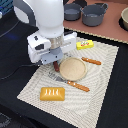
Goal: Interact with the objects in diverse but meaningful ways.
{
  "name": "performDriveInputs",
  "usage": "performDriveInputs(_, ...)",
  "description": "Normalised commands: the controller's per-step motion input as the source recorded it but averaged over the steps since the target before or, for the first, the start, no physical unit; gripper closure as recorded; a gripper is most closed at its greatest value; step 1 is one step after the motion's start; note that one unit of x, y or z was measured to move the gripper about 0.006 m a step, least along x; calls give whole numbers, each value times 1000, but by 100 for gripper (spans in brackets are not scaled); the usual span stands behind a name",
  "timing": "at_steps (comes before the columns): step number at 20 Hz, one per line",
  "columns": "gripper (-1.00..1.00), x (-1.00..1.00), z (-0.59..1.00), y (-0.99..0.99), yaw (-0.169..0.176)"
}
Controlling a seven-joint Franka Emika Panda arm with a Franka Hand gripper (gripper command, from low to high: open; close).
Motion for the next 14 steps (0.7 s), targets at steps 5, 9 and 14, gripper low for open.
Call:
performDriveInputs(5,100,279,722,110,-35)
performDriveInputs(9,100,856,652,207,-87)
performDriveInputs(14,100,865,412,109,-93)
